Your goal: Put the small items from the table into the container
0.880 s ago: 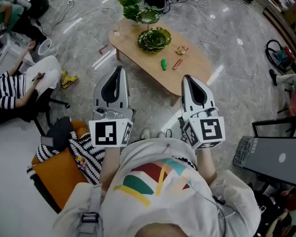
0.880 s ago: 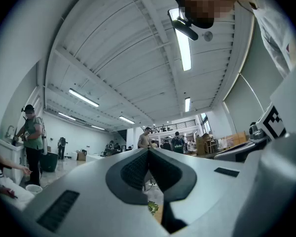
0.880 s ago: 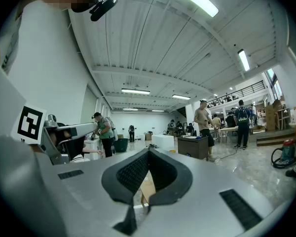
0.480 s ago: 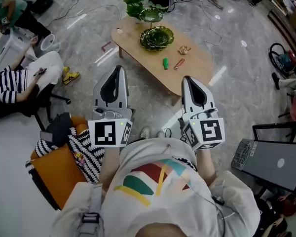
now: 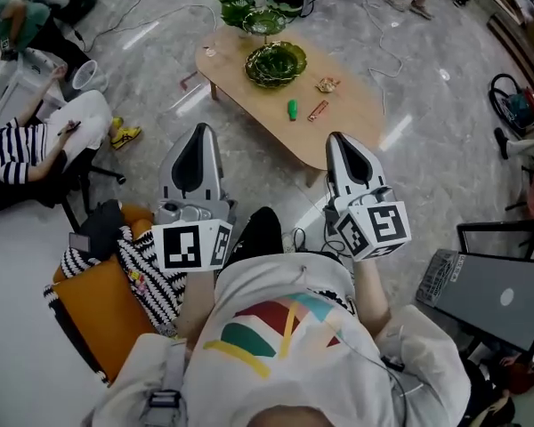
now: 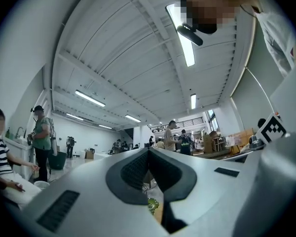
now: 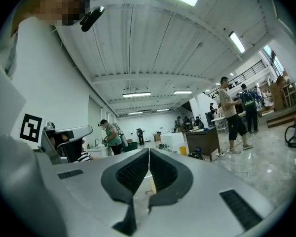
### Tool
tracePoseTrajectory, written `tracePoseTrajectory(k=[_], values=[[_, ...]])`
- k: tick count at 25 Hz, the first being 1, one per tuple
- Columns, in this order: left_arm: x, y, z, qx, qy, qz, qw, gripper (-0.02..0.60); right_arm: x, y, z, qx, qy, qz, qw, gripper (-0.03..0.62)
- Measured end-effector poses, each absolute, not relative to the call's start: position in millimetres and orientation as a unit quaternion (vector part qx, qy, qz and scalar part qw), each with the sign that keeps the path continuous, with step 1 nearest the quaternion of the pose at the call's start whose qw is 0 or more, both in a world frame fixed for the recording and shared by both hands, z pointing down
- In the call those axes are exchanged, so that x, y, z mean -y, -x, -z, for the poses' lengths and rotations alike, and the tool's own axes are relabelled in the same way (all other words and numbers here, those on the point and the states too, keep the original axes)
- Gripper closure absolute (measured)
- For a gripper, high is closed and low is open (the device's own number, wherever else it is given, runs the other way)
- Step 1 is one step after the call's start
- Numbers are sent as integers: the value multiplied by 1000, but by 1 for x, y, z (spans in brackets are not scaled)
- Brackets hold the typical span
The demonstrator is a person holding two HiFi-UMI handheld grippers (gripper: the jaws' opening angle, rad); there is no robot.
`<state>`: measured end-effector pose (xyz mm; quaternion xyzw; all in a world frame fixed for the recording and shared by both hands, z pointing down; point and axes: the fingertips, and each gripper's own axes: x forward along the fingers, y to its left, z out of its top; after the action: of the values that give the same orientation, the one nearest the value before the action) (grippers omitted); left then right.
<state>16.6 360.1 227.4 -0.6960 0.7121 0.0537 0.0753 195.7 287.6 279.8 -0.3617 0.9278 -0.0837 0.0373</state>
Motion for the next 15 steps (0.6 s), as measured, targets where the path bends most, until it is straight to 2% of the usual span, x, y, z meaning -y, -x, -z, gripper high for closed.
tracePoseTrajectory(k=[3, 7, 10, 15], values=[[-350, -20, -232, -710, 698, -63, 63, 574, -285, -192, -282, -937, 329, 97, 57, 579], [-315, -18, -238, -701, 707, -67, 66, 574, -264, -181, -296, -942, 324, 80, 33, 579], [-279, -9, -245, -687, 719, -61, 79, 574, -235, -171, -303, -936, 335, 99, 41, 569], [-202, 30, -252, -673, 732, -74, 79, 574, -156, -136, -304, -923, 366, 101, 53, 438]])
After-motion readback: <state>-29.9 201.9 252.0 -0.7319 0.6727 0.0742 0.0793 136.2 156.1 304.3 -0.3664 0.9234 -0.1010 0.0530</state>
